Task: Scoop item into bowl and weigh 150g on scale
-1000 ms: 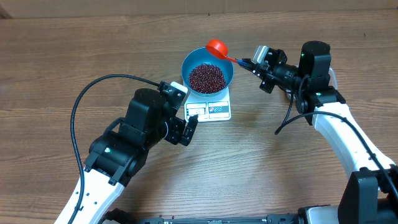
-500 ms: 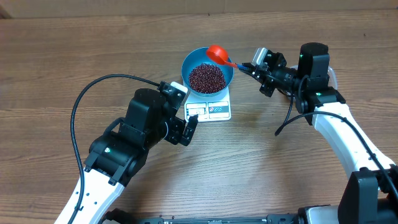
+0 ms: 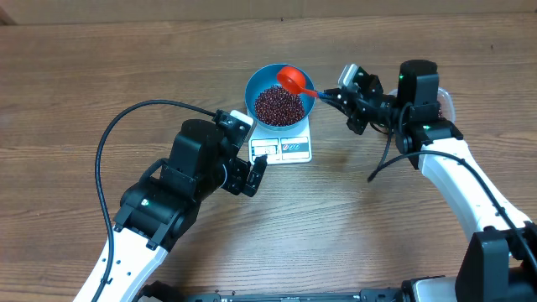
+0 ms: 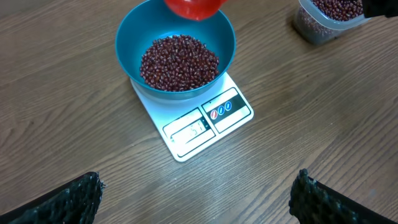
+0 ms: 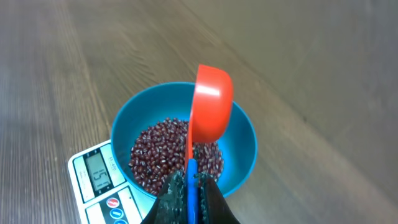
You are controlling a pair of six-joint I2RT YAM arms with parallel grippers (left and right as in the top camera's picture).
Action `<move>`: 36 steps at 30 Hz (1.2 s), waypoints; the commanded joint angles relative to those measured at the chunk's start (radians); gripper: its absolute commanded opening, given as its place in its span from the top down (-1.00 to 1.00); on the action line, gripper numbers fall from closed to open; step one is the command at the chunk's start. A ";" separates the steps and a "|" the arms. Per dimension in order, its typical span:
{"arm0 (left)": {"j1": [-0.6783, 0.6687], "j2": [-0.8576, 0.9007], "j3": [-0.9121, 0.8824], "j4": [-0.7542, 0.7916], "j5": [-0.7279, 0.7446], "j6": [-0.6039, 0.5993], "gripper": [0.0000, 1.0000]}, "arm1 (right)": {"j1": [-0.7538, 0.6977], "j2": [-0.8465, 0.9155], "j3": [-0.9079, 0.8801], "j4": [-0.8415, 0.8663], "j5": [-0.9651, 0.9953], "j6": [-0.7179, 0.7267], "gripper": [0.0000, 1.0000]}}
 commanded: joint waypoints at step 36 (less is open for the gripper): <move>0.005 0.004 -0.002 0.003 0.011 -0.009 -0.99 | 0.176 0.093 0.444 -0.545 0.417 0.343 0.93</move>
